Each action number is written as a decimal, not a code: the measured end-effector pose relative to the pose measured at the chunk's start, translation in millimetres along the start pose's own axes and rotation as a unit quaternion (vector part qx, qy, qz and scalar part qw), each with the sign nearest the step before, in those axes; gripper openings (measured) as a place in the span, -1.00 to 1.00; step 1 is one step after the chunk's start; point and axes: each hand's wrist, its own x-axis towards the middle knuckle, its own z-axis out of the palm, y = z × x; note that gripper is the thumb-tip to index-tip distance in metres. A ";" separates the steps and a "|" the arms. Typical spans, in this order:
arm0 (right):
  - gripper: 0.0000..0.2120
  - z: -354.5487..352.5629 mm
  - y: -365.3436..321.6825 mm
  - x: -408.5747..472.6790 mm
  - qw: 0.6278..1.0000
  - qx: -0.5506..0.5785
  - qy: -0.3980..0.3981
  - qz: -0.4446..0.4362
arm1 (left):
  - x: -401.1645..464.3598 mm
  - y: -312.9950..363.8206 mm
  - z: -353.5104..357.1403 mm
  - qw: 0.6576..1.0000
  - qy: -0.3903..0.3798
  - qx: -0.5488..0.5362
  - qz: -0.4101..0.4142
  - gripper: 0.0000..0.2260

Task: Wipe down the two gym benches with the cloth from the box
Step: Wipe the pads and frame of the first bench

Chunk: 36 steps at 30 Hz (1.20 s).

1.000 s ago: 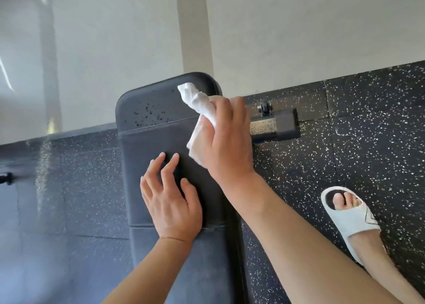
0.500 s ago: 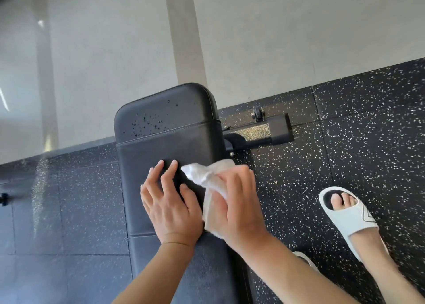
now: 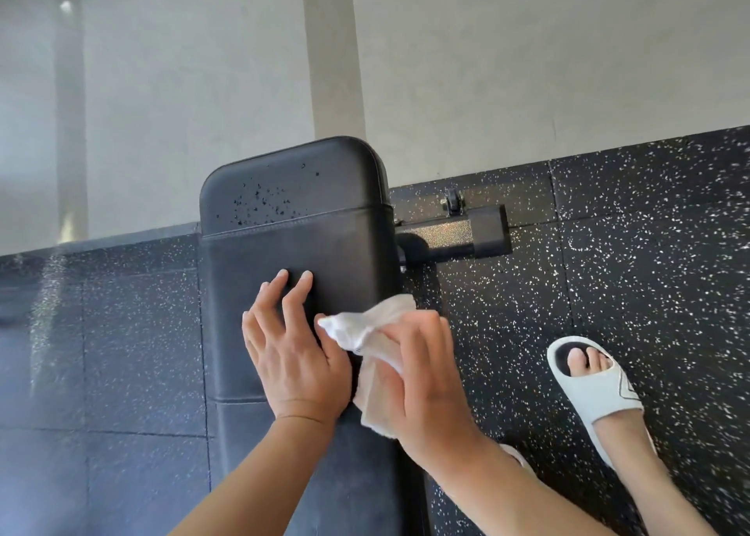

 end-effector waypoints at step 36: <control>-0.85 28.2 -26.3 158.0 0.841 -0.251 -0.275 -0.392 | -11.8 -47.1 -33.8 0.987 0.026 -0.130 -0.094 -0.59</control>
